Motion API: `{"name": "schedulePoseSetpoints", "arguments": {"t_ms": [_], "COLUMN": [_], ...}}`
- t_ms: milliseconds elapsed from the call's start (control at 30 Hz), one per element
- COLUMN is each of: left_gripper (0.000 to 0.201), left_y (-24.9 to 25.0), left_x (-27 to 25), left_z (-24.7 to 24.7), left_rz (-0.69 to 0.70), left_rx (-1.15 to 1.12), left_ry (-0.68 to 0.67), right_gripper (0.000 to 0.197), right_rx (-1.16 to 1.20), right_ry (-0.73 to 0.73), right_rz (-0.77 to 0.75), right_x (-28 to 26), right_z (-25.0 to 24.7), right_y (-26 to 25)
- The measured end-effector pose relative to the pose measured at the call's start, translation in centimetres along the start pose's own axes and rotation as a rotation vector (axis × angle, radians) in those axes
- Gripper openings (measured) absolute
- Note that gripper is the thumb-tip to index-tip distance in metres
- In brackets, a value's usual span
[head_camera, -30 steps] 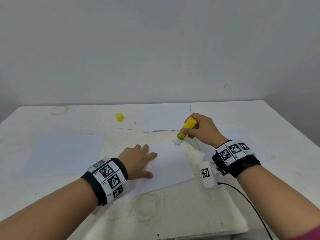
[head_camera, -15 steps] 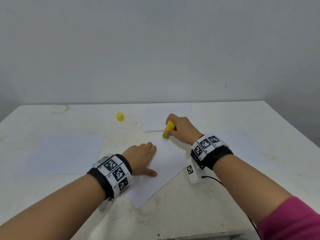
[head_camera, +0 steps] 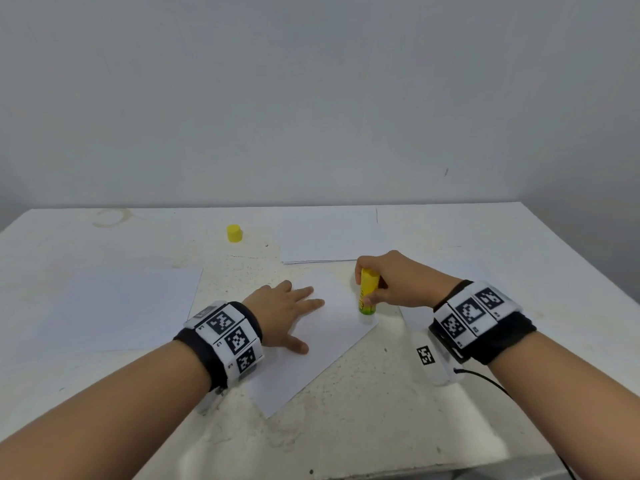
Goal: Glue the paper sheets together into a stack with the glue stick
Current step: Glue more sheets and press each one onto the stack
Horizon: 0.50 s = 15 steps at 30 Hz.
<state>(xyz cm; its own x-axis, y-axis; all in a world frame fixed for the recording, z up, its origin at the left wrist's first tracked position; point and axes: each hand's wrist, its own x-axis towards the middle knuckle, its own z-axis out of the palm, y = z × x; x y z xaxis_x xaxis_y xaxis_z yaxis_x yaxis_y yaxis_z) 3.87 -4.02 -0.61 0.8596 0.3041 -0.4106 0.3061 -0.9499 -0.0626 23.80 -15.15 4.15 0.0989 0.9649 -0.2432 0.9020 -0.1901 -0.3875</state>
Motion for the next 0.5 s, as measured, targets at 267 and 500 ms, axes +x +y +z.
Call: {"name": "schedulePoseSetpoints", "arguments": {"t_ms": [267,500], "left_gripper": [0.071,0.071], "left_y": [0.3,0.0], "left_x": [-0.7,-1.2], "left_z": [-0.4,0.4], "left_rz": [-0.085,-0.124], "left_rx": [0.058,-0.071], "left_ry": [0.037,0.06], "right_gripper": [0.025,0.025], "right_rx": [0.201,0.397], "right_ry": [0.255,0.418], "right_rz": [0.018,0.018], "right_x": [0.2,2.7], "right_z": [-0.6,0.0], "right_y": [0.8,-0.5]}}
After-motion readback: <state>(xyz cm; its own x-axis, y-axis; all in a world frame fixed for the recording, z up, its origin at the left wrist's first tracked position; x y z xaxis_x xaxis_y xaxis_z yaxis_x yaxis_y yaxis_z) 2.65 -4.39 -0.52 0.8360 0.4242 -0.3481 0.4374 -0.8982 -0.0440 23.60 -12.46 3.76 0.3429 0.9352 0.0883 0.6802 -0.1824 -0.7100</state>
